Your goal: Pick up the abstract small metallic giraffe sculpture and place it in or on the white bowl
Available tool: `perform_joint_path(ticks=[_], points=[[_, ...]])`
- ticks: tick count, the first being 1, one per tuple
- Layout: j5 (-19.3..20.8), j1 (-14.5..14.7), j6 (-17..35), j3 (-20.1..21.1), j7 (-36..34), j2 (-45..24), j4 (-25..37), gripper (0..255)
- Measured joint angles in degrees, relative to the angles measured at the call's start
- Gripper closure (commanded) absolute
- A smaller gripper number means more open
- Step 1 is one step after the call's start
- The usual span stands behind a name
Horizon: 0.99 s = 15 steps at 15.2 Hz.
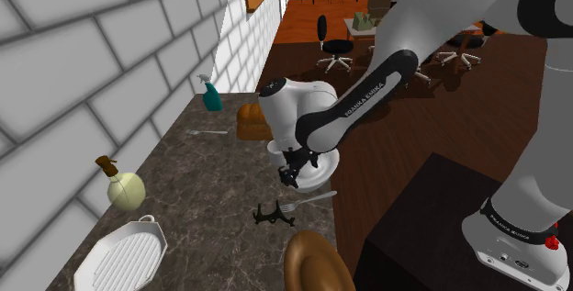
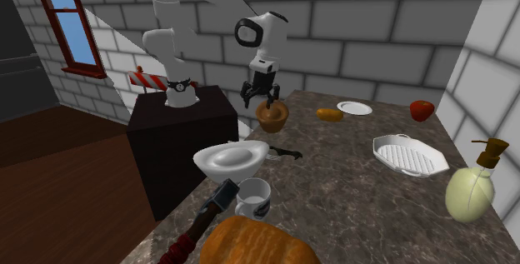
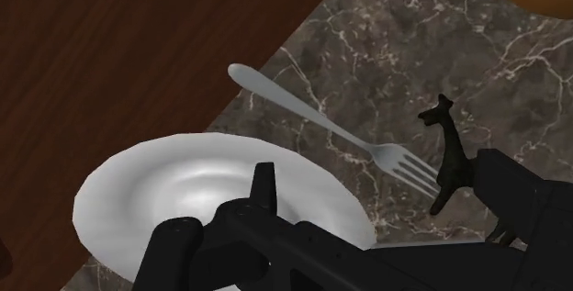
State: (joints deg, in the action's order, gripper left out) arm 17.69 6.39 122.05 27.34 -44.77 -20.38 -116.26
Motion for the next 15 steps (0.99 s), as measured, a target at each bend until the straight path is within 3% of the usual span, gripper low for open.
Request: perform_joint_path(ticks=[8, 15], points=[[5.02, 7.73, -1.82, -3.51, -7.20, -18.99, 17.15, 0], [6.09, 13.84, -5.77, -6.32, -8.90, -35.27, 36.08, 0]])
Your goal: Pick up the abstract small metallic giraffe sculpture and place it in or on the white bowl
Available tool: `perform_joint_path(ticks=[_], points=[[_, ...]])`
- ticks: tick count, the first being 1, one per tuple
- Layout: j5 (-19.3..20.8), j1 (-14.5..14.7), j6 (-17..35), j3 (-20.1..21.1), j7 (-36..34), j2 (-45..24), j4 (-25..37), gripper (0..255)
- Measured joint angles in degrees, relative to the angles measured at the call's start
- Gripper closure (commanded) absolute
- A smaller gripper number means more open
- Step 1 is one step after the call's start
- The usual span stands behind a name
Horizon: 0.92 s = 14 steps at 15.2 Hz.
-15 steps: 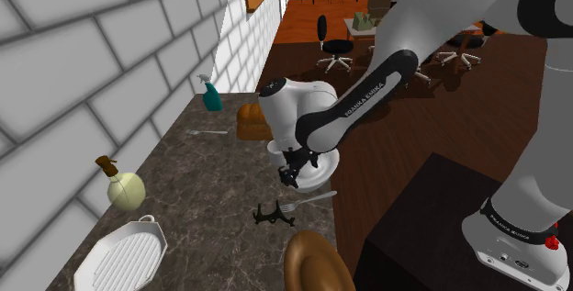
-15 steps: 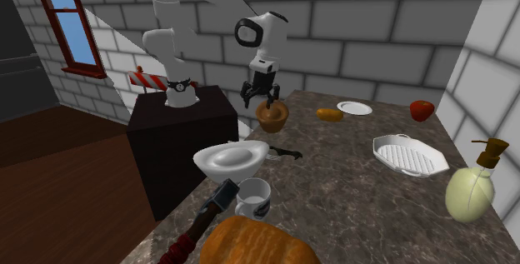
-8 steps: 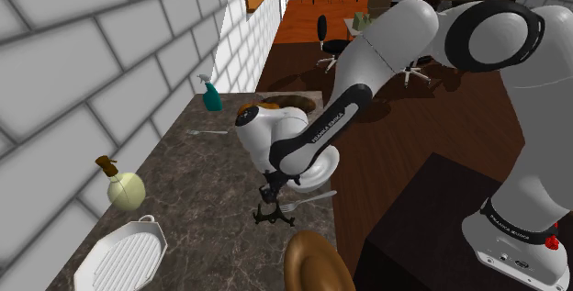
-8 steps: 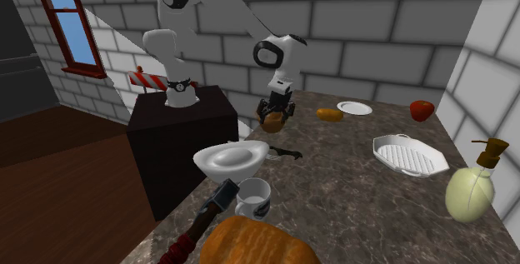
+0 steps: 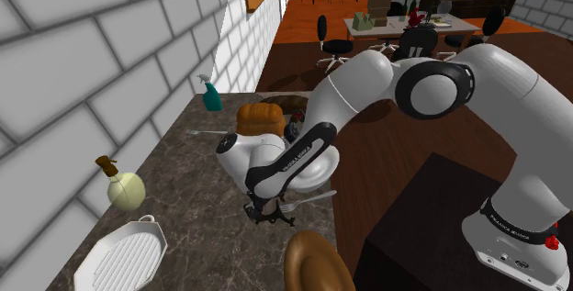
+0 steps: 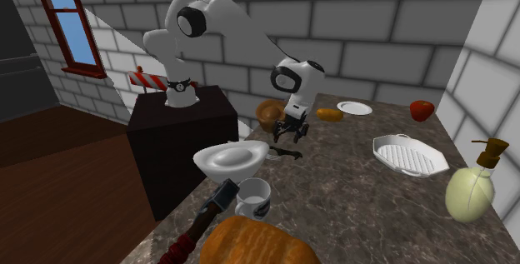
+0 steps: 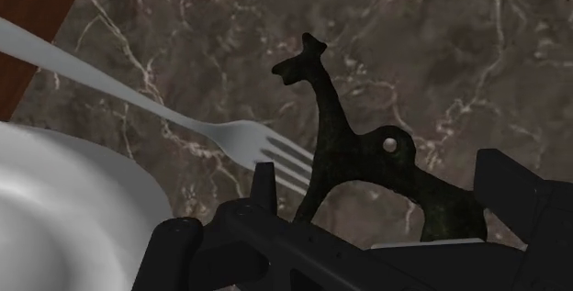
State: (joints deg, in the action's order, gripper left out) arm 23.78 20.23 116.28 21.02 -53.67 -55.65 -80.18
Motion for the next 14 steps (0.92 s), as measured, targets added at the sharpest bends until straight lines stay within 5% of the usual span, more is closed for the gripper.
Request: perform_joint_path(ticks=[13, 14], points=[[1.00, 0.50, 3.30, -1.10, -0.67, -3.85, 0.48, 0], [1.00, 0.50, 3.30, -1.10, -0.67, -3.85, 0.48, 255]])
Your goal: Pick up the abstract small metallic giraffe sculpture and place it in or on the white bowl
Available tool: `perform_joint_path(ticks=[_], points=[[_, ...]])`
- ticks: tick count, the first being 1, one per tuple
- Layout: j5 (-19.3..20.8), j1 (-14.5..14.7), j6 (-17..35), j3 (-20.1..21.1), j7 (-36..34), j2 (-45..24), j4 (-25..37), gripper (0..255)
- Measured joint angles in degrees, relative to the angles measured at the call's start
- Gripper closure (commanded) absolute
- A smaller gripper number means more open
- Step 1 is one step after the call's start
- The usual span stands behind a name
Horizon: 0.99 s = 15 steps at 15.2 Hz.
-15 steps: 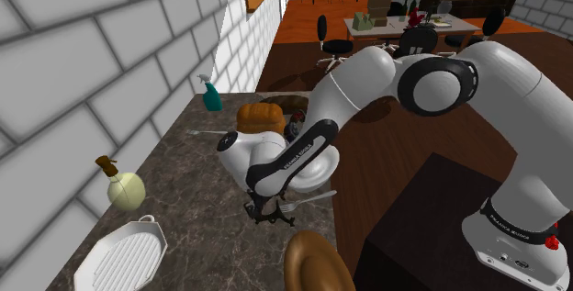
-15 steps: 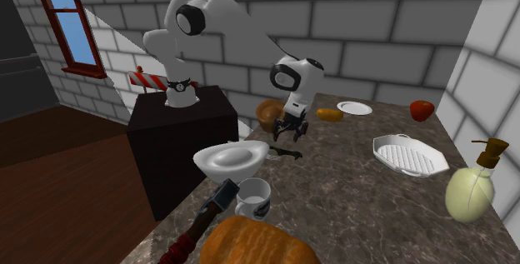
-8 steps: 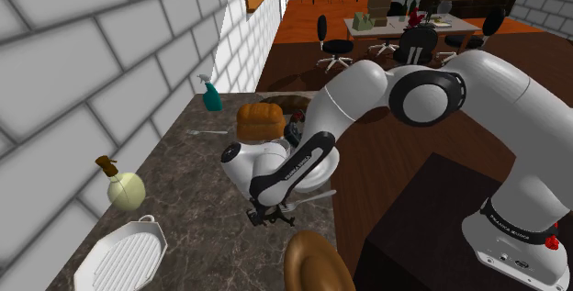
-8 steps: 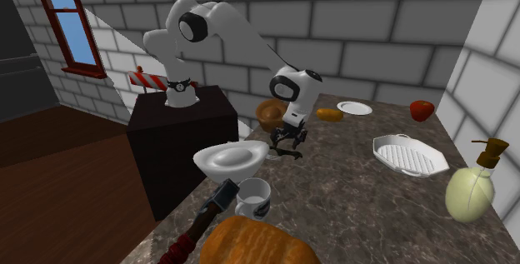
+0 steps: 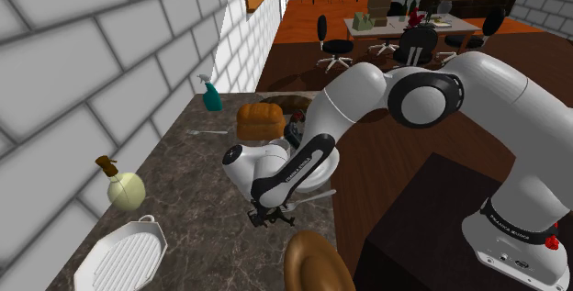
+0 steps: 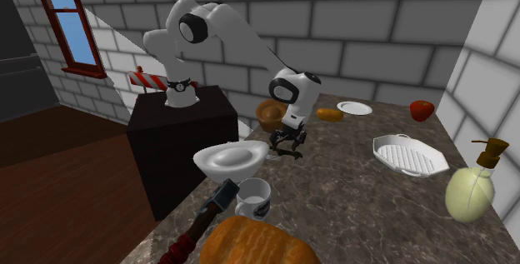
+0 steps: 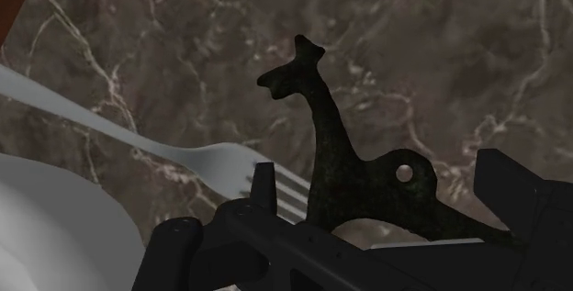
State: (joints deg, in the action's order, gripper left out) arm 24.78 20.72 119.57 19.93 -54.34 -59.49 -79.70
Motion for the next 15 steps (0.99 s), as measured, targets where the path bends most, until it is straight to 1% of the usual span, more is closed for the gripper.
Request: perform_joint_path(ticks=[10, 15], points=[[-0.01, 0.00, 0.00, 0.01, 0.00, 0.01, -0.01, 255], [-0.47, -0.50, -1.16, 0.59, 0.11, 2.53, -1.42, 255]])
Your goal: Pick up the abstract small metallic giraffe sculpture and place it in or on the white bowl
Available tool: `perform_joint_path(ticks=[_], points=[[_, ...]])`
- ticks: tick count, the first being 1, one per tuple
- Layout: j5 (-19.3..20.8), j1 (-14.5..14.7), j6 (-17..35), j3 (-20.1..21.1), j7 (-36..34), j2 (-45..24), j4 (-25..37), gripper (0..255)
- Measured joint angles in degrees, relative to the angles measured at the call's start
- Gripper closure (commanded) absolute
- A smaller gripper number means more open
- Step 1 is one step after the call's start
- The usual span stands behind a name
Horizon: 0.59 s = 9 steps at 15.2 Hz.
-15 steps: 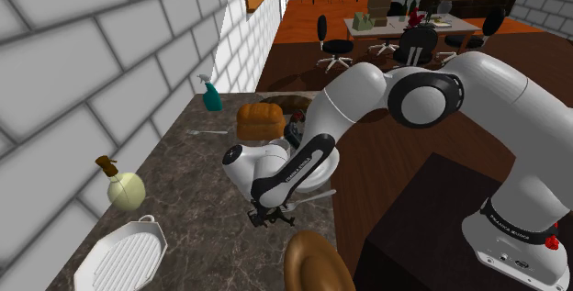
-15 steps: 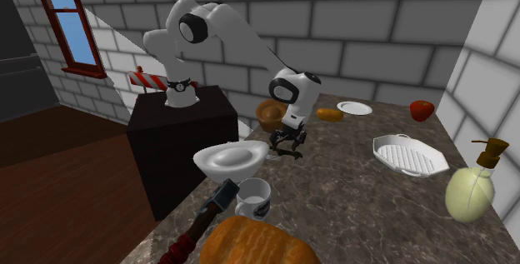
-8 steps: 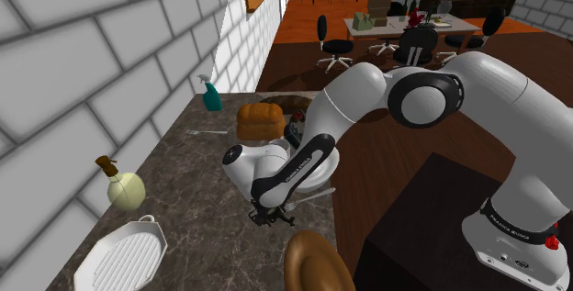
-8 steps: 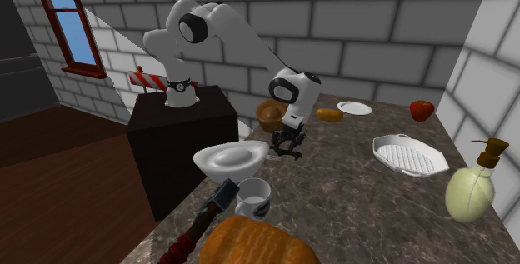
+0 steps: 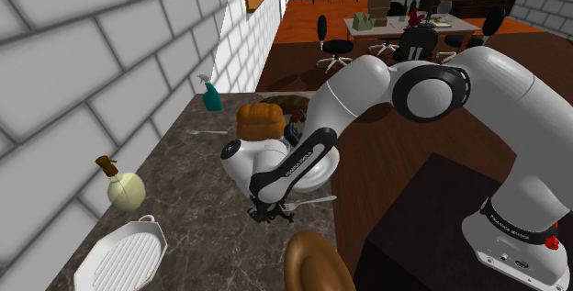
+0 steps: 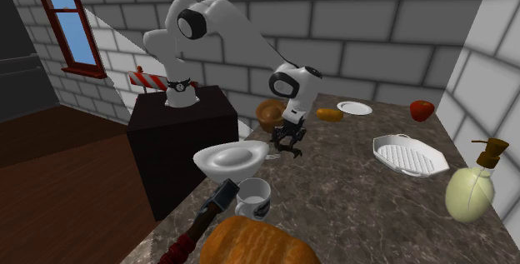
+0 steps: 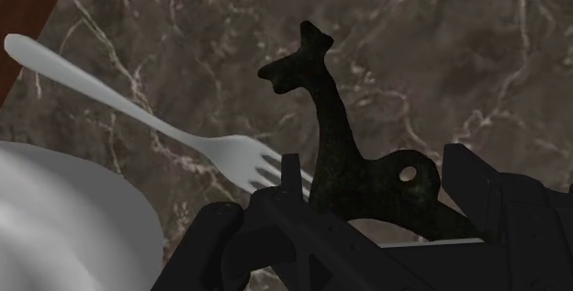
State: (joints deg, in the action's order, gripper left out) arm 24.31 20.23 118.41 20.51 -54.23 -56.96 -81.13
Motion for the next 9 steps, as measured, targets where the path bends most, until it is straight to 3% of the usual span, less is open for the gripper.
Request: perform_joint_path(ticks=[9], points=[[-1.25, -1.04, -3.31, 1.31, 0.60, 5.22, -1.92, 255]])
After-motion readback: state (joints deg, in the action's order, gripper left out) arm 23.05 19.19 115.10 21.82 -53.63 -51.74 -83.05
